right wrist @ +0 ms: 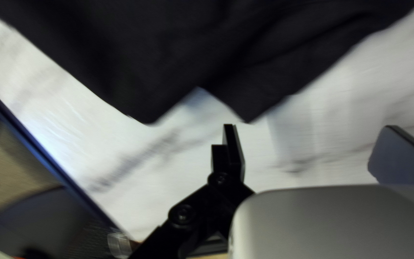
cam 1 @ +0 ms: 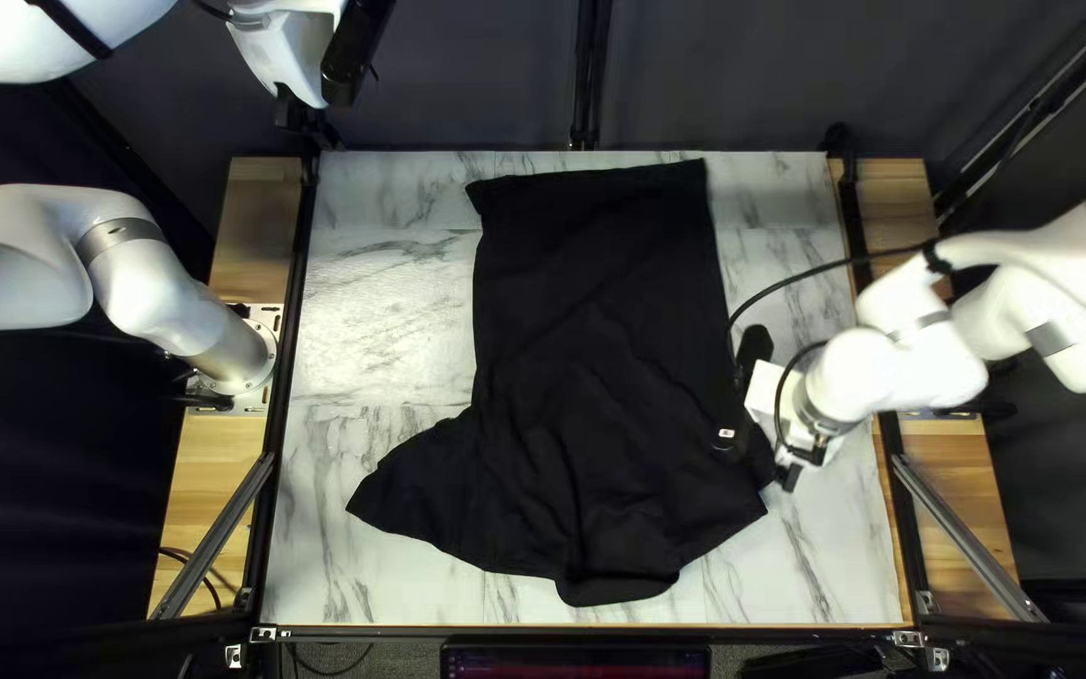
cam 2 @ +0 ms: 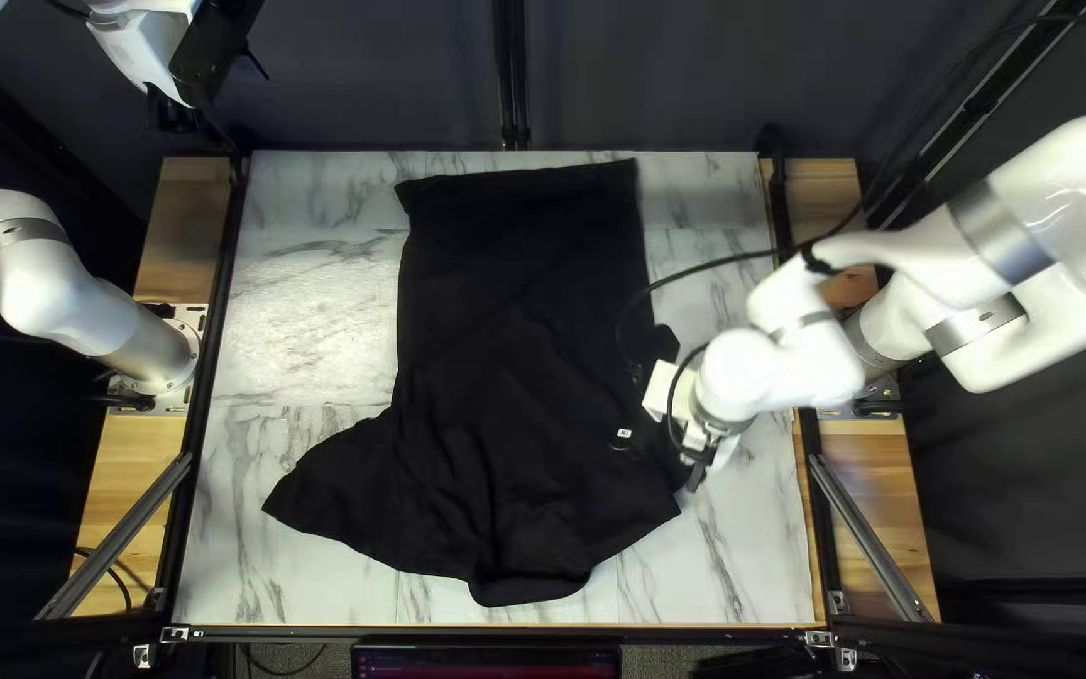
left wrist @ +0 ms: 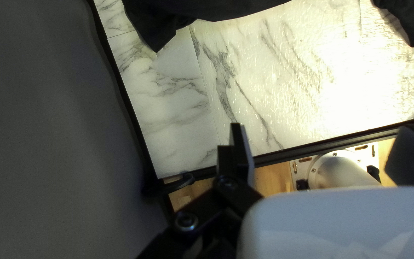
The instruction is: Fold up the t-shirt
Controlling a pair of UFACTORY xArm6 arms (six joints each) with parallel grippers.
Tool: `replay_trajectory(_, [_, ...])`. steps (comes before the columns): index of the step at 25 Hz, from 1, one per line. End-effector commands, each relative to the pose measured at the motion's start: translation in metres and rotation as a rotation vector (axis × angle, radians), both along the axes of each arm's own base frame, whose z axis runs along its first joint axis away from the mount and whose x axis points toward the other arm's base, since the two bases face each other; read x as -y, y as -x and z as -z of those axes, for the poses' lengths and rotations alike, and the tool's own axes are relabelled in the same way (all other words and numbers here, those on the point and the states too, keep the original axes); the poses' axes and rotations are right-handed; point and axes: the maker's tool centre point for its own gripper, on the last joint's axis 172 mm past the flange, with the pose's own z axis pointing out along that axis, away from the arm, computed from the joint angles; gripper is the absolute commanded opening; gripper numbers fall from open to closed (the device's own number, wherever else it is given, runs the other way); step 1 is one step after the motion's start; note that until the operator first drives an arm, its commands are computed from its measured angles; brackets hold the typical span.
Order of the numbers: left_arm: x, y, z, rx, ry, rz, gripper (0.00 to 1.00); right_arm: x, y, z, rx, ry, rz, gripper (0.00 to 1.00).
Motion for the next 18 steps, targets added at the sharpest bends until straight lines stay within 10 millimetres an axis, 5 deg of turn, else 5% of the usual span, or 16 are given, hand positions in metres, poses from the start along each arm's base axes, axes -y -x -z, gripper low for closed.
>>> replay_trajectory(1, [0.000,0.000,0.000,0.000,0.000,0.000,1.00,-0.002,0.003,0.009,0.019,-0.019,-0.026,1.00])
replay_trajectory(9, [0.000,0.000,0.000,0.000,0.000,0.000,1.00,0.007,0.030,0.019,0.053,-0.057,-0.008,1.00])
replay_trajectory(18, [0.000,0.000,0.000,0.000,0.000,0.000,1.00,0.009,0.018,0.028,0.066,-0.083,0.036,1.00])
